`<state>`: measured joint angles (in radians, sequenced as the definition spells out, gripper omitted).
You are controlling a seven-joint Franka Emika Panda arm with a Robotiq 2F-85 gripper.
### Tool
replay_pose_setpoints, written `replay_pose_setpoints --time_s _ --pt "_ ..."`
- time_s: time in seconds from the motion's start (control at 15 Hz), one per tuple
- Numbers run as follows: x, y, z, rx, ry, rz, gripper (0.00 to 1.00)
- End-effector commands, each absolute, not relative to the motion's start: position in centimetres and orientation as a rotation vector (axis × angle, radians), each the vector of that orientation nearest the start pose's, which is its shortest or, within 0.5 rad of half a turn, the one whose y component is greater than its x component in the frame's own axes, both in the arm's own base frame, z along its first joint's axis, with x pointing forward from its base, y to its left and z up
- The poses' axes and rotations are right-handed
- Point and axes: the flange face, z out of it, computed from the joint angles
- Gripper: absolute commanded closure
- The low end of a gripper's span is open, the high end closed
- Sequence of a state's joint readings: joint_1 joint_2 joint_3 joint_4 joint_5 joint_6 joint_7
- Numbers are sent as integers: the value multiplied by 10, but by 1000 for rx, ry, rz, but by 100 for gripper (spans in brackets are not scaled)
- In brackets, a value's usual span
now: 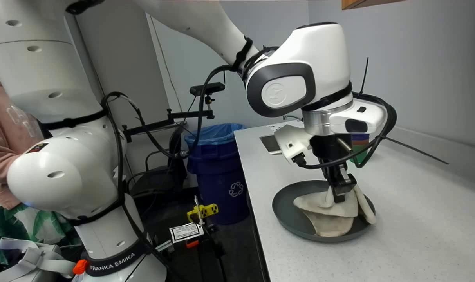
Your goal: Use the towel to wipe the plate
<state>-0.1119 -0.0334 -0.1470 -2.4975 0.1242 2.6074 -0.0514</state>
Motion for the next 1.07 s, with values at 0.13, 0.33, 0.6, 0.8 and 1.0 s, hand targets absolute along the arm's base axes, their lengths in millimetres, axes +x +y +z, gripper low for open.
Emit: replay_pose_setpoints --time_s 0.13,0.33,0.6,0.8,1.0 --pt "482 -115 274 -3012 448 -139 98" --pt "497 -101 262 -3003 400 -135 98" --pt "521 -80 264 -2993 321 -159 98" --pt "529 -57 273 -2968 234 -173 98" --pt "518 -41 279 -2923 161 -126 98"
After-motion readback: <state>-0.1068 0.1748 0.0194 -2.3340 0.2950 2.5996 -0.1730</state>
